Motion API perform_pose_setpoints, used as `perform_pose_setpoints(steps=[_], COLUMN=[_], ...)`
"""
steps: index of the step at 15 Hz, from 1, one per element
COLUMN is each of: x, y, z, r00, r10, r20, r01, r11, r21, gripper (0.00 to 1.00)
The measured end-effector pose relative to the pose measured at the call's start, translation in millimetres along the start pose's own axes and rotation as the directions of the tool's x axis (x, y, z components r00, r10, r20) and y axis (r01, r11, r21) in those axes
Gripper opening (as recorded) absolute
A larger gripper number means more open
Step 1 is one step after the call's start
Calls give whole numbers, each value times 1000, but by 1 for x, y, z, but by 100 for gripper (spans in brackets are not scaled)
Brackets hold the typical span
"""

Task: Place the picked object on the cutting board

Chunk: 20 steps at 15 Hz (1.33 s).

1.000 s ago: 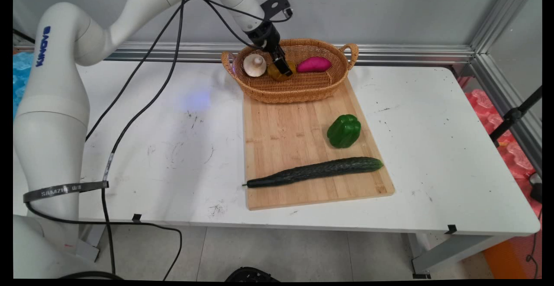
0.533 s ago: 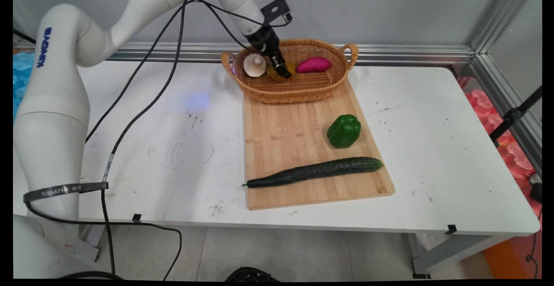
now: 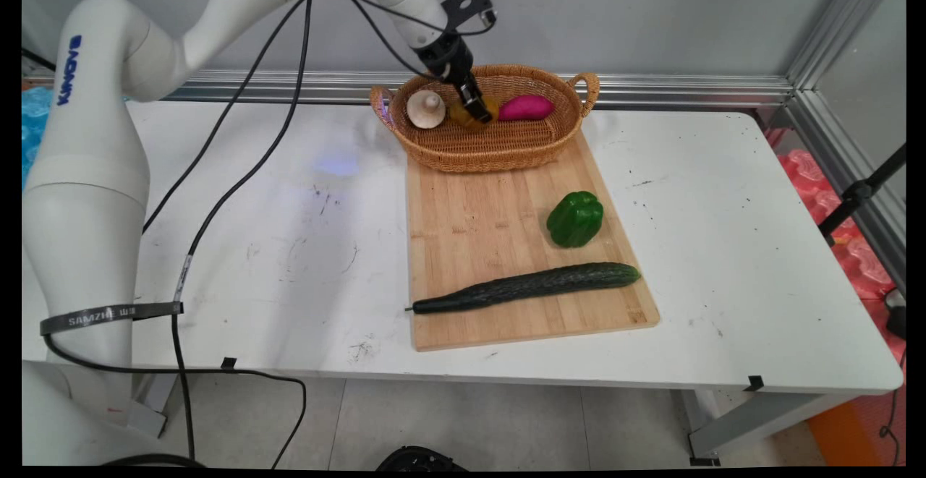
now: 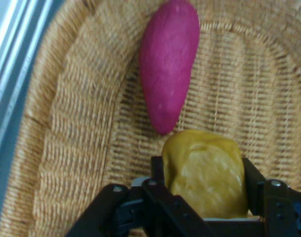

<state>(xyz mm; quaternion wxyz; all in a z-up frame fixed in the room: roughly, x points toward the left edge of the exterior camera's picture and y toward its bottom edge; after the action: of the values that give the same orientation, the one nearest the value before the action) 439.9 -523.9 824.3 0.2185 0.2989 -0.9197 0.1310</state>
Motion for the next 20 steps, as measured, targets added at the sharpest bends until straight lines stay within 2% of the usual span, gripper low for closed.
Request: perform_pose_setpoints(steps=[6, 11, 15, 20], x=[55, 85, 85, 57], y=[36, 85, 126, 170], z=[-42, -75, -93, -107], r00=[999, 999, 1000, 999], r10=[14, 3, 11, 39], r20=[-31, -34, -19, 14], r01=[-13, -2, -11, -39], r11=[999, 999, 1000, 999], r21=[47, 42, 18, 11], gripper=[0, 0, 0, 0])
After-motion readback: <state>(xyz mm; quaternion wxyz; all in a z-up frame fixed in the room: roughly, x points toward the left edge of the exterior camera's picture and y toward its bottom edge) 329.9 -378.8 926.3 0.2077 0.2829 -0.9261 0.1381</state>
